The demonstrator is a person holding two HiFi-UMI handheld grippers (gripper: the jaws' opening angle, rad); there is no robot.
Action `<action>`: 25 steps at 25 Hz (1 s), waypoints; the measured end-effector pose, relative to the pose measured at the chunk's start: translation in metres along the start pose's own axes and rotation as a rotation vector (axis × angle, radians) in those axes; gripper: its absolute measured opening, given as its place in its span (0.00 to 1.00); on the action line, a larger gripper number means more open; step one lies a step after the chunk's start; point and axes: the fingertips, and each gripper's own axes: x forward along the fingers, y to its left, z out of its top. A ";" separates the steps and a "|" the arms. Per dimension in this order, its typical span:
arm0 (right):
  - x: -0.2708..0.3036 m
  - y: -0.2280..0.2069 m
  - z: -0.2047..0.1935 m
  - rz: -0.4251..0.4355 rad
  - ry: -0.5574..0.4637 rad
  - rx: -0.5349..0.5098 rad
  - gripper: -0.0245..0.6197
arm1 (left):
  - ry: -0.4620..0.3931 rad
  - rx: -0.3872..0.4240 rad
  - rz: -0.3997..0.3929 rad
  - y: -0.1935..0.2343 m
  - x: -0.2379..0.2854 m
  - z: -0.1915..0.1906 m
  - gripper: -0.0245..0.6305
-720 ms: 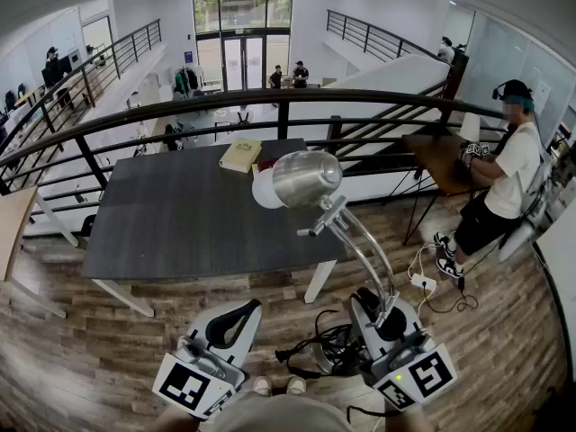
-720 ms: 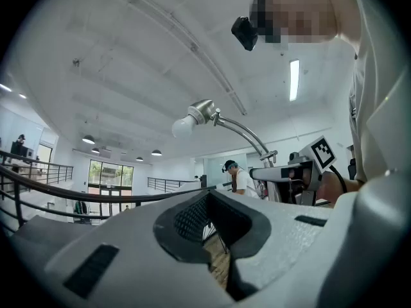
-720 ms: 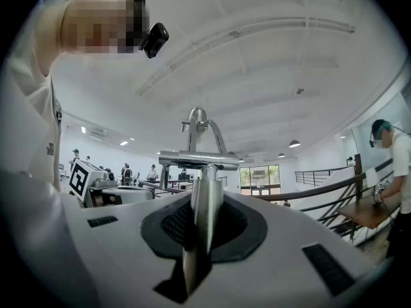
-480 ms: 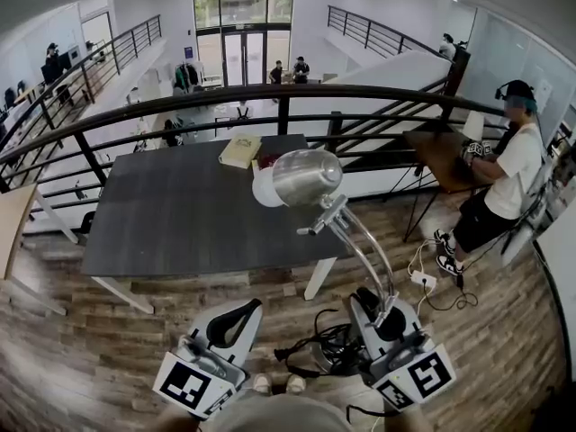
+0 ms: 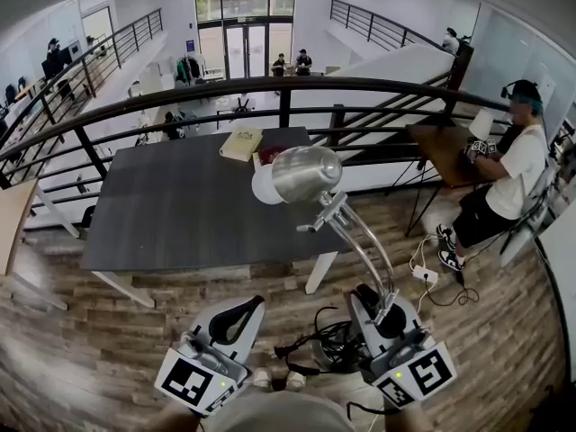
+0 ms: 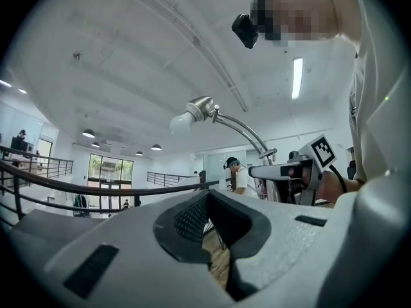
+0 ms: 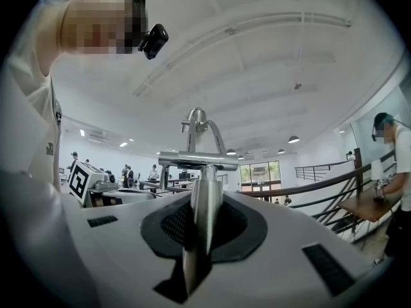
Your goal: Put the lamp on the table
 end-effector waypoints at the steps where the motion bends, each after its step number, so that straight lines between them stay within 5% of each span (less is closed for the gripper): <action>1: 0.000 -0.001 0.000 -0.001 0.000 0.001 0.11 | 0.001 0.000 0.002 0.000 0.000 0.000 0.04; 25: -0.030 -0.042 -0.005 0.019 -0.024 0.012 0.11 | 0.017 0.022 0.022 -0.037 0.036 -0.010 0.04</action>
